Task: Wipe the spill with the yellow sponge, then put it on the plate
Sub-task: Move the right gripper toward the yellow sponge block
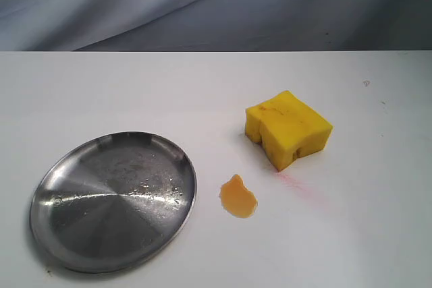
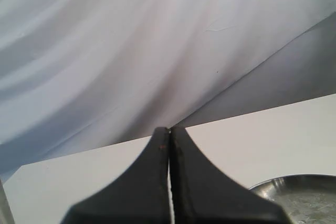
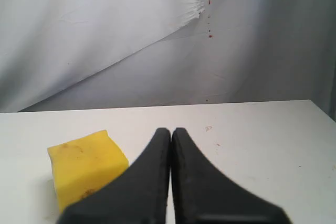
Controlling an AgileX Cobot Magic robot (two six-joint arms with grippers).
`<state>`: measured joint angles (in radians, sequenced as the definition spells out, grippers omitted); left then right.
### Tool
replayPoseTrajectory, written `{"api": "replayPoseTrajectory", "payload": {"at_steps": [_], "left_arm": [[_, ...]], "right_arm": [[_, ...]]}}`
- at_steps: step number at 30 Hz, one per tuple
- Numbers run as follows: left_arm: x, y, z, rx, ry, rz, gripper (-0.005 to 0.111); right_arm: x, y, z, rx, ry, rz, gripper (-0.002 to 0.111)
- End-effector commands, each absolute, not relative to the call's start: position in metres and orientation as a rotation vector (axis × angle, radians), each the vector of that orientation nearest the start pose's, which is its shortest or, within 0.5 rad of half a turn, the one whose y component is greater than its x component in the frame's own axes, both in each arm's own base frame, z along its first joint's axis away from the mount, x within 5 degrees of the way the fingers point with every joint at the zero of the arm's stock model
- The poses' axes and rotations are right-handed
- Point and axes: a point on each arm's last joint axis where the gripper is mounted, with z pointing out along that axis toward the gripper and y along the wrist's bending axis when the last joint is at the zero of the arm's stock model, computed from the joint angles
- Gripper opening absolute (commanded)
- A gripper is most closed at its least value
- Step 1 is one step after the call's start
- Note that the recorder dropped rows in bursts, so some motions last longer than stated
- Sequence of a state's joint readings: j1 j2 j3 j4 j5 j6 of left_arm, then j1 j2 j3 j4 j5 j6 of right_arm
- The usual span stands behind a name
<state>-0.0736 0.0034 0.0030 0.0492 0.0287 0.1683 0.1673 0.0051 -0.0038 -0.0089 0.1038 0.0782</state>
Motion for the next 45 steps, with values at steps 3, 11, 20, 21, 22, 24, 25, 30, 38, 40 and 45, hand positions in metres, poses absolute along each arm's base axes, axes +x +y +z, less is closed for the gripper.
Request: {"api": "replayPoseTrajectory", "payload": {"at_steps": [3,11,20,21,22,24,25,30,38,40,45], "left_arm": [[0.056,-0.004,0.211,0.203,1.494,0.107,0.000],[0.056,-0.004,0.211,0.203,1.494,0.107,0.000],[0.056,-0.004,0.211,0.203,1.494,0.107,0.000],[0.056,-0.004,0.211,0.203,1.494,0.107,0.000],[0.056,-0.004,0.211,0.203,1.494,0.107,0.000],[0.056,-0.004,0.211,0.203,1.494,0.107,0.000],[0.056,-0.004,0.211,0.203,1.494,0.107,0.000],[0.056,-0.004,0.211,0.203,1.494,0.107,0.000],[0.056,-0.004,0.211,0.203,1.494,0.107,0.000],[0.056,-0.004,0.211,0.203,1.494,0.107,0.000],[0.056,-0.004,0.211,0.203,1.494,0.107,0.000]], "right_arm": [[0.056,0.009,0.204,-0.069,1.591,0.183,0.000],[0.056,0.009,0.204,-0.069,1.591,0.183,0.000],[0.053,0.007,0.228,0.078,1.324,0.340,0.000],[0.053,0.006,0.230,0.128,1.296,0.392,0.000],[0.052,0.005,0.231,0.168,1.282,0.433,0.000],[0.052,0.005,0.234,0.209,1.289,0.480,0.000],[0.051,0.005,0.238,0.212,1.288,0.488,0.000],[0.071,0.010,0.255,0.225,1.471,0.479,0.000],[0.158,0.049,0.290,-0.019,1.901,0.414,0.000],[0.185,0.073,0.295,-0.190,1.974,0.389,0.000],[0.255,0.126,0.285,-0.457,2.181,0.340,0.000]]}}
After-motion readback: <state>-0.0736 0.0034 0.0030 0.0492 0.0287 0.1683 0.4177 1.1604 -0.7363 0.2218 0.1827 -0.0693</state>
